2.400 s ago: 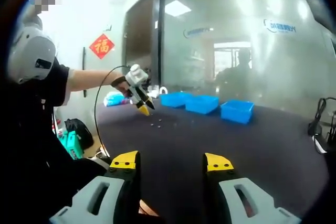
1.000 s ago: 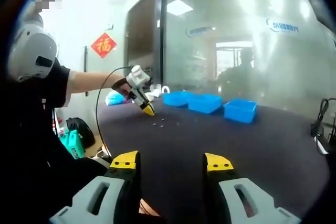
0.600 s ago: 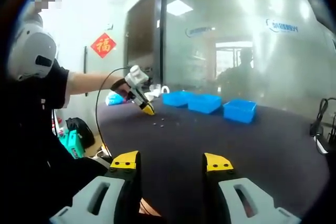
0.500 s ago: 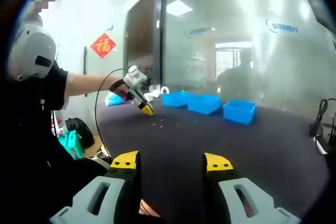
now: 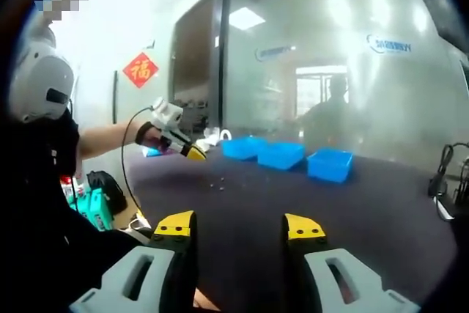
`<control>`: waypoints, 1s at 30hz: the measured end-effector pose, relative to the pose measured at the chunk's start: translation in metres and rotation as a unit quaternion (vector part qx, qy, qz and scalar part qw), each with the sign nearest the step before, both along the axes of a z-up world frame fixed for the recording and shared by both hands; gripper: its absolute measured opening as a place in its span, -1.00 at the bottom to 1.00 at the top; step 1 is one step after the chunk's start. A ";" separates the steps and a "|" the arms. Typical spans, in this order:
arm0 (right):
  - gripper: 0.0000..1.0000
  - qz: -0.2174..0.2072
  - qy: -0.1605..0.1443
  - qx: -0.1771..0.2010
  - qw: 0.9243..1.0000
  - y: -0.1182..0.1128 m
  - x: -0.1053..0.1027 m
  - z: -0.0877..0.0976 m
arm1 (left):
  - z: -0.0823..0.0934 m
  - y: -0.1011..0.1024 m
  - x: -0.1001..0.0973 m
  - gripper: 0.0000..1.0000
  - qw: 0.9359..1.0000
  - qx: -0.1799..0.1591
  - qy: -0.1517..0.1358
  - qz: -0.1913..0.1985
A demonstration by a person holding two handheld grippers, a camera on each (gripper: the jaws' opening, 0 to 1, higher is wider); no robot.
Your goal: Sort the screws, nuts, and washers into the corresponding bins
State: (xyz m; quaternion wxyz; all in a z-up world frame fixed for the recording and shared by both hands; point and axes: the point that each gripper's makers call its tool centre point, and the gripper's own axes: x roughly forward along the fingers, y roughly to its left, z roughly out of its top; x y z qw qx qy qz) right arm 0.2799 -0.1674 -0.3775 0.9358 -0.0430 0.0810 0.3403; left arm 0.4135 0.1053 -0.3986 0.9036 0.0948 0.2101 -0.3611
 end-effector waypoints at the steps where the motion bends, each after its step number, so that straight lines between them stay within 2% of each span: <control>1: -0.17 0.000 -0.001 0.000 1.000 0.000 0.000 0.001 | 0.004 -0.001 -0.002 -0.91 1.000 -0.008 -0.007 0.004; 6: -0.17 -0.003 -0.006 0.003 1.000 0.000 -0.001 0.004 | 0.026 0.002 -0.003 -0.91 0.996 -0.054 -0.051 0.044; 10: -0.17 -0.013 -0.015 0.010 1.000 -0.004 0.000 0.012 | 0.043 0.014 -0.002 -0.91 0.986 -0.102 -0.088 0.098; 14: -0.18 -0.020 -0.022 0.016 0.999 -0.007 0.000 0.018 | 0.045 0.022 0.000 -0.91 0.982 -0.105 -0.105 0.117; 16: -0.18 -0.021 -0.024 0.016 0.999 -0.007 0.000 0.019 | 0.047 0.029 0.005 -0.91 0.979 -0.114 -0.111 0.127; 18: -0.18 -0.022 -0.026 0.016 0.999 -0.007 0.000 0.021 | 0.049 0.036 0.012 -0.91 0.978 -0.108 -0.121 0.134; 23: -0.18 -0.022 -0.029 0.019 0.999 -0.004 -0.002 0.024 | 0.062 0.051 0.035 -0.91 0.971 -0.117 -0.135 0.157; 30: -0.18 -0.027 -0.031 0.020 0.999 -0.005 -0.005 0.025 | 0.080 0.067 0.073 -0.91 0.967 -0.117 -0.144 0.175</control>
